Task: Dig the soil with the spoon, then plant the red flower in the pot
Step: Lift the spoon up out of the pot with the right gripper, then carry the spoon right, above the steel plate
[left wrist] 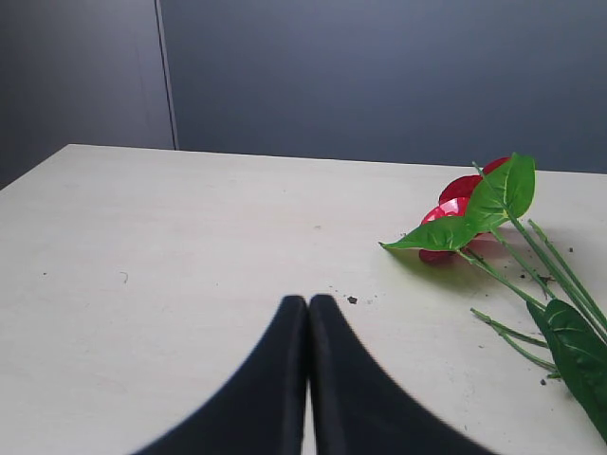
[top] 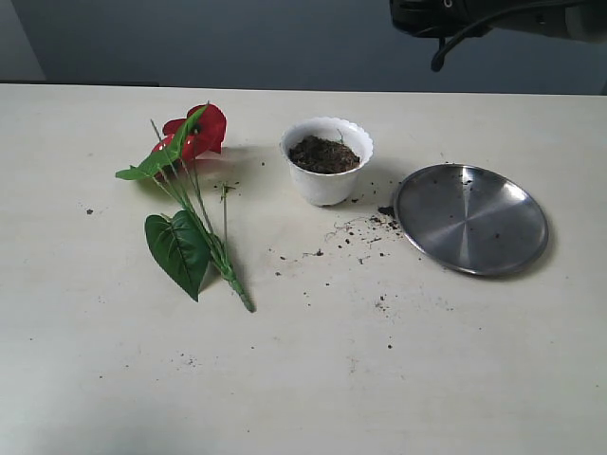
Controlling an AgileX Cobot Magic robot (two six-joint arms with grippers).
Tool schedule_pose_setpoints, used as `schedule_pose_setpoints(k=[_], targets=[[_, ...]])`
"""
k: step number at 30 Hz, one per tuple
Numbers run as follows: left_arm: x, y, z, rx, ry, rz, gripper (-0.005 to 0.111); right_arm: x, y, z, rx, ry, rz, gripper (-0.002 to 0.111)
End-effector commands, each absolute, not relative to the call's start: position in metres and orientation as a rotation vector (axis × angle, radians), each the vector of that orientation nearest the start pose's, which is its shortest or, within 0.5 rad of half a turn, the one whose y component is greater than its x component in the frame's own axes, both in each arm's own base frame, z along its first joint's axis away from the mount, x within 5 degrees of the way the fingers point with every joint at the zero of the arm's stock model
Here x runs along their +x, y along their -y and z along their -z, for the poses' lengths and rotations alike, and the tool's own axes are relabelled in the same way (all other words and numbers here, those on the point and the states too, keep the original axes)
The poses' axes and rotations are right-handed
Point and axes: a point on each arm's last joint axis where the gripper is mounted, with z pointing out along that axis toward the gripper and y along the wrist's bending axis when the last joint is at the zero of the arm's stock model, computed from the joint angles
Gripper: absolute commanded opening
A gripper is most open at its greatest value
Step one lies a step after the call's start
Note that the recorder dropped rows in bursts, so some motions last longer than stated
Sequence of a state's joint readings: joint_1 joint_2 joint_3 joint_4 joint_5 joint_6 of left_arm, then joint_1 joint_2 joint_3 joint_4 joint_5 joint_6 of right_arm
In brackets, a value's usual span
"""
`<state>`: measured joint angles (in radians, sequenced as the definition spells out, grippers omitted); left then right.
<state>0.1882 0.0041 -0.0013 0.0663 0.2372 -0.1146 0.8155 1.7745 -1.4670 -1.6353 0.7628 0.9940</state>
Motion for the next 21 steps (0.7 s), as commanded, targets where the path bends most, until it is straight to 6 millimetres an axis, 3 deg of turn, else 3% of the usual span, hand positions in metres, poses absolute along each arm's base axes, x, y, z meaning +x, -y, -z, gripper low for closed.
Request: schedule_pose_setpoints(k=[1,13,21], targets=[[0.054,-0.012,-0.192,-0.221,-1.700,-0.112,0.001,0.322,-0.265,-0.350,-0.731,-1.552,0.411,-0.001],[0.054,-0.012,-0.192,-0.221,-1.700,-0.112,0.001,0.321,-0.266,-0.348,-0.675,-1.605,0.333,-0.001],[0.054,-0.012,-0.192,-0.221,-1.700,-0.112,0.001,0.321,-0.253,-0.347,-0.541,-1.668,0.441,-0.001]])
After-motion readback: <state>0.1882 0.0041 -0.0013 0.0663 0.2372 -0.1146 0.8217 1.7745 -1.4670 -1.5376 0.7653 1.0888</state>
